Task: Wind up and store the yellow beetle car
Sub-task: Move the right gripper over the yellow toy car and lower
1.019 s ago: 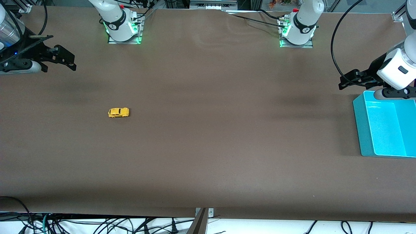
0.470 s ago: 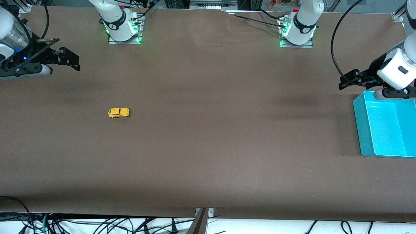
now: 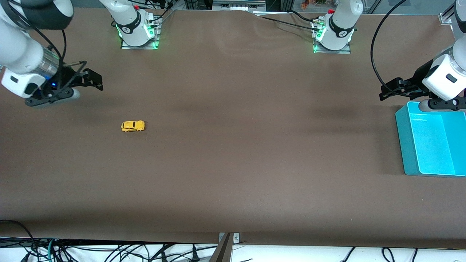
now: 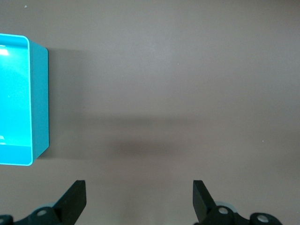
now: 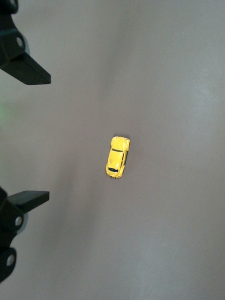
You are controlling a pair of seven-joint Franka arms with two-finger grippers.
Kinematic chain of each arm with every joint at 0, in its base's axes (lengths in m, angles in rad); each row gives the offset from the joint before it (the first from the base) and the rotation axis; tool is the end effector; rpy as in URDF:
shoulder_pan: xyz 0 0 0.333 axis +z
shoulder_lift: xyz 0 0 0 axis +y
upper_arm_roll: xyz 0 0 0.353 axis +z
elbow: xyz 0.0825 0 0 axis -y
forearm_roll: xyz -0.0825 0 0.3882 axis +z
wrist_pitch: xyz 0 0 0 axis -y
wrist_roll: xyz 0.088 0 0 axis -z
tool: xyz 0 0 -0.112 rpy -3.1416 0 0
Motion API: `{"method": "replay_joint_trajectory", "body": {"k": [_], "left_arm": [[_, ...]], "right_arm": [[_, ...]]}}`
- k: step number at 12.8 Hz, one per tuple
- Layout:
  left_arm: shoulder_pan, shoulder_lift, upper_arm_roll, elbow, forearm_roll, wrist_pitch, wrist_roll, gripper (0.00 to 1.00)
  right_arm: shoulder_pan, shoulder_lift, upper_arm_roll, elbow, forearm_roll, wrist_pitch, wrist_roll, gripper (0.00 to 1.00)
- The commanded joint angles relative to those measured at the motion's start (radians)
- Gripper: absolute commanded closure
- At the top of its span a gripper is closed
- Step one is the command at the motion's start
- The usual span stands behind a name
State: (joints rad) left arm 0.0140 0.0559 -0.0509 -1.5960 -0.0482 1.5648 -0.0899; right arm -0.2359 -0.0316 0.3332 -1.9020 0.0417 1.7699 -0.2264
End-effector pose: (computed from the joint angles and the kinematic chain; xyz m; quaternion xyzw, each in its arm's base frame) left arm 0.5731 -0.0257 0.6126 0.9984 0.0273 -0.0450 0.0227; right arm 0.5401 0.0586 0.5315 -0.9864 -0.1555 0.0500 0.0183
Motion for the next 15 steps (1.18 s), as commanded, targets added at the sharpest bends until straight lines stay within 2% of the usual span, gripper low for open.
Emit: {"method": "replay_joint_trajectory", "body": {"k": [1, 5, 8, 15], "left_arm": [[0.003, 0.004, 0.002, 0.016, -0.018, -0.003, 0.022, 0.0], [0.004, 0.005, 0.002, 0.016, -0.018, -0.003, 0.022, 0.0], [0.004, 0.005, 0.003, 0.014, -0.018, -0.003, 0.022, 0.0], [0.001, 0.005, 0.002, 0.014, -0.018, -0.003, 0.022, 0.0]], "right_arm": [[-0.003, 0.005, 0.017, -0.086, -0.005, 0.098, -0.123, 0.0], [-0.003, 0.039, 0.023, -0.205, -0.006, 0.259, -0.338, 0.0], [-0.005, 0.08, 0.023, -0.244, -0.016, 0.345, -0.486, 0.0], [-0.005, 0.277, 0.023, -0.305, -0.103, 0.627, -0.898, 0.0]]}}
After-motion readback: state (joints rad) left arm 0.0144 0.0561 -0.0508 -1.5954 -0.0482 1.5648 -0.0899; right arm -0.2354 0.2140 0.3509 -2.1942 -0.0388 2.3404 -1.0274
